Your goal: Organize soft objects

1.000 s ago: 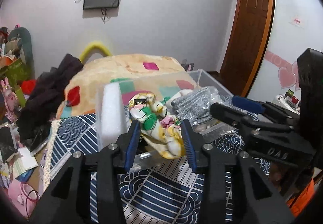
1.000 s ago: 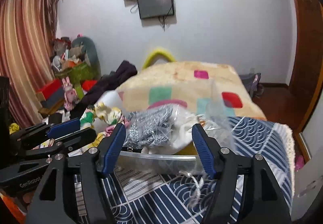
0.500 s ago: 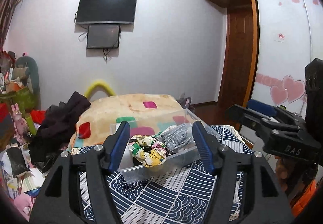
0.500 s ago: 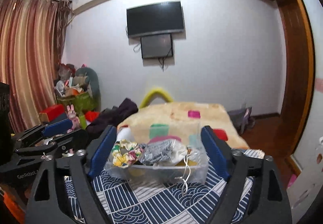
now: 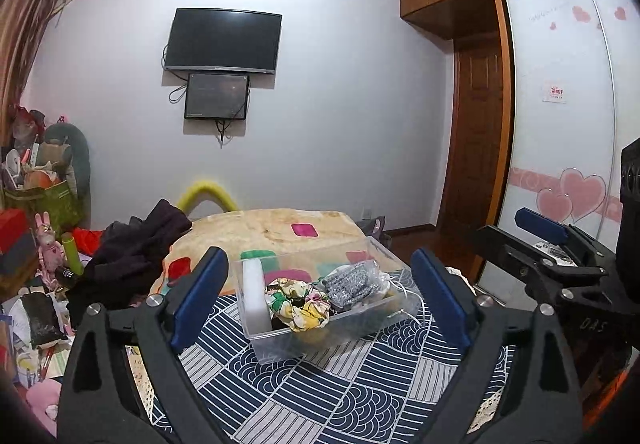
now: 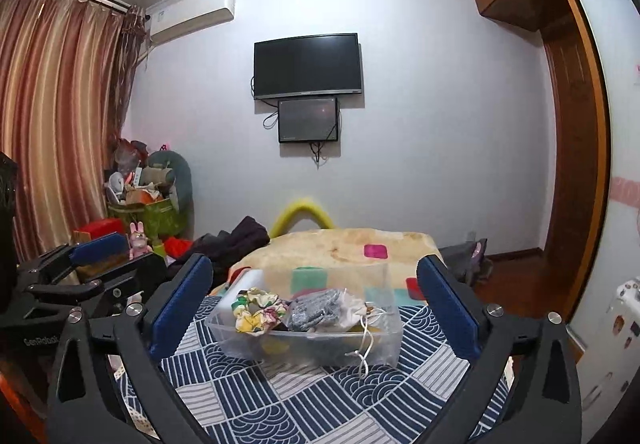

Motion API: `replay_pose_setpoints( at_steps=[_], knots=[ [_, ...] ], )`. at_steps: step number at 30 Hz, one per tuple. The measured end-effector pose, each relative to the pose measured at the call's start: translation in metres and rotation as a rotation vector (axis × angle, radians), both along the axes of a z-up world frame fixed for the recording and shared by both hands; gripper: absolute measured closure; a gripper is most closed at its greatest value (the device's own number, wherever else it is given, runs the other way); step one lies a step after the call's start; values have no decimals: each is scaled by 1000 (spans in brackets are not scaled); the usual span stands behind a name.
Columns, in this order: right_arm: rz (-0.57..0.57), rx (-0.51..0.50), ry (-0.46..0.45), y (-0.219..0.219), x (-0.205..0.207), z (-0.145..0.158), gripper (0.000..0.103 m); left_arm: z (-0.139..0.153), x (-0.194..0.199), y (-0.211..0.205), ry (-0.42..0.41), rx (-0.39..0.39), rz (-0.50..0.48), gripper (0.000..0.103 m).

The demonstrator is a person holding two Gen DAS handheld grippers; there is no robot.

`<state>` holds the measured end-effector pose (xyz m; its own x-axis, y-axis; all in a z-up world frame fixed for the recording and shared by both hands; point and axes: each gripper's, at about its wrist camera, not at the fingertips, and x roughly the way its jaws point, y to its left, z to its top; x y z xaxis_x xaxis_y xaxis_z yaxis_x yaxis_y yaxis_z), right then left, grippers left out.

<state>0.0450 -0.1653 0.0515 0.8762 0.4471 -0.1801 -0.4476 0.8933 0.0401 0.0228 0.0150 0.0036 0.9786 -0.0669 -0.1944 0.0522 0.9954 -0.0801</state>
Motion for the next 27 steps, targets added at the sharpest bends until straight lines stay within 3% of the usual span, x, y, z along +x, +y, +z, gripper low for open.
replay_pose_setpoints(
  at_steps=[5, 27],
  knots=[
    [-6, 4, 6, -4, -4, -6, 1, -3, -2, -4, -7, 14, 12, 4],
    [-7, 11, 22, -5, -10, -7, 1, -7, -2, -5, -4, 20, 26, 3]
  ],
)
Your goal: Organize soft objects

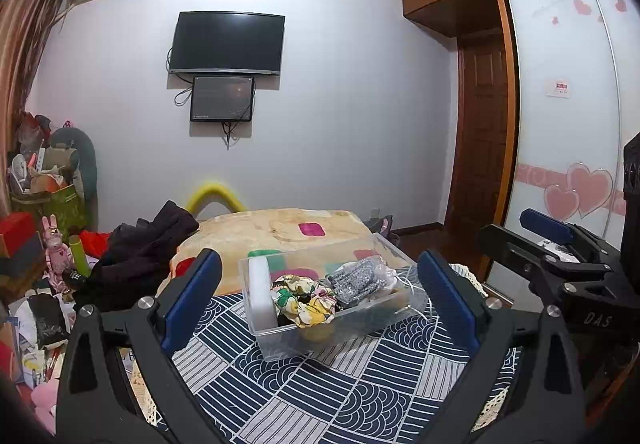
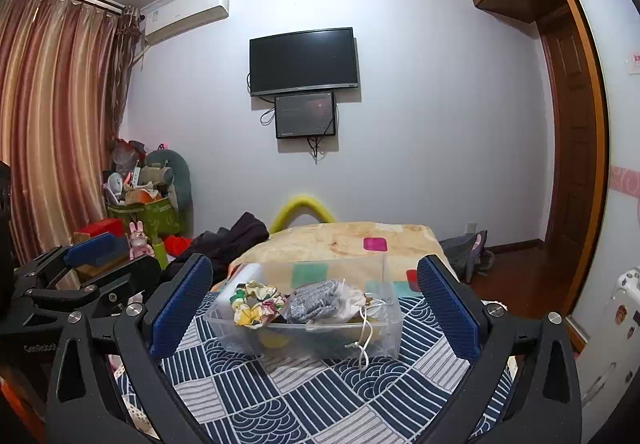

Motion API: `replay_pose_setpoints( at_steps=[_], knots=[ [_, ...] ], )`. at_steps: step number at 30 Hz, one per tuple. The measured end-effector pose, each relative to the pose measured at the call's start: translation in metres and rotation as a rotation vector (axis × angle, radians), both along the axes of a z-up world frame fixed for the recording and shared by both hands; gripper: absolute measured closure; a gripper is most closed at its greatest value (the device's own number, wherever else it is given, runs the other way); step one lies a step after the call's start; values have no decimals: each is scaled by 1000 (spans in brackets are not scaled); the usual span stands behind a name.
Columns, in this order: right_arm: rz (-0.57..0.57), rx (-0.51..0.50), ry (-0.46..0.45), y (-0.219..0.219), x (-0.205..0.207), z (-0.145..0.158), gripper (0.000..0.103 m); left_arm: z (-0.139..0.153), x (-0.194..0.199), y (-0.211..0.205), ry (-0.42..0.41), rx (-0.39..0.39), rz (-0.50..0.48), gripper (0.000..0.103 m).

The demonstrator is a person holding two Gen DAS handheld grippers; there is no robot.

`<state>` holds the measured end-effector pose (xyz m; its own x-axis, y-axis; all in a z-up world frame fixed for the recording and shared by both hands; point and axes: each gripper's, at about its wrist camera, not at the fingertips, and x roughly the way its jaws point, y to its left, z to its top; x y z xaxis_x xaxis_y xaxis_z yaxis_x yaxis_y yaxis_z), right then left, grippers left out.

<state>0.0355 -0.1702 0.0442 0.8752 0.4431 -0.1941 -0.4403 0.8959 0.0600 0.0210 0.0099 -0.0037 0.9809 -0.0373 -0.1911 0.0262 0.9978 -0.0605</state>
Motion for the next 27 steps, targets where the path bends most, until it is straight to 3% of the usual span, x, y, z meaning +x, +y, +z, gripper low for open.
replay_pose_setpoints(
  at_steps=[27],
  knots=[
    [-5, 9, 12, -2, 0, 1, 1, 2, -2, -1, 3, -7, -5, 3]
  ],
)
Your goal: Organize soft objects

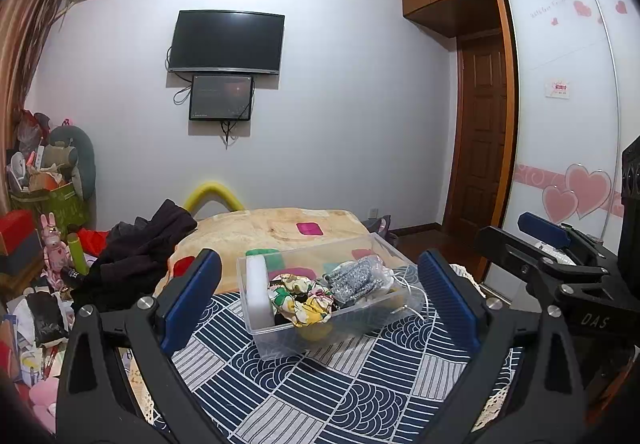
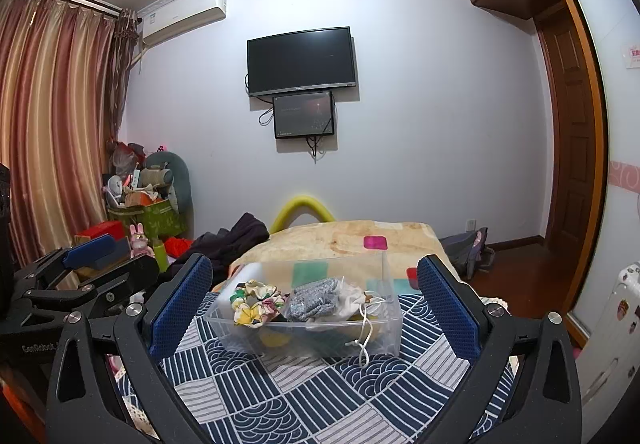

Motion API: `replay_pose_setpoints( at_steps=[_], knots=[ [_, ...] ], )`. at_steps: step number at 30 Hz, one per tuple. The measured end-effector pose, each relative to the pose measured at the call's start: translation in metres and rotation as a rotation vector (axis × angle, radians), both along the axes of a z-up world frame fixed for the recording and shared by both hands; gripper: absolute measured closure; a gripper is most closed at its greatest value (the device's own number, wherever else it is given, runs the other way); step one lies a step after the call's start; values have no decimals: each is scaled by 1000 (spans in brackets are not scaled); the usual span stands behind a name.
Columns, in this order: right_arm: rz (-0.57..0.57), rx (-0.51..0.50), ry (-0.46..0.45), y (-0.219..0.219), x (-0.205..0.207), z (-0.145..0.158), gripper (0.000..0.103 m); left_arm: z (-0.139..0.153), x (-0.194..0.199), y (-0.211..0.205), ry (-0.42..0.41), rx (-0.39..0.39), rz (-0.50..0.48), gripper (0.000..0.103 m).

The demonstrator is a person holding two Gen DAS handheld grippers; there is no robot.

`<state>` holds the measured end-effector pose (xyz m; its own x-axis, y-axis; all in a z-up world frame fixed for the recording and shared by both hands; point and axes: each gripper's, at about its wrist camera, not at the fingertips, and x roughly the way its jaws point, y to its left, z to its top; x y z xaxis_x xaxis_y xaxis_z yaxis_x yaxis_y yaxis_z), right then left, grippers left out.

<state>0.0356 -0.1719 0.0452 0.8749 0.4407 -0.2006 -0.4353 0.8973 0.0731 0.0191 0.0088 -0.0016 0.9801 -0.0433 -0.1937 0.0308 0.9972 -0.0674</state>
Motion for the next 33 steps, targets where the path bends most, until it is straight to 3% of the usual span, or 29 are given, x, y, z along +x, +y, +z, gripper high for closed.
replay_pose_setpoints(
  at_steps=[33],
  knots=[
    [8, 6, 18, 1, 0, 0, 1, 1, 3, 4, 21, -28, -38, 3]
  ],
)
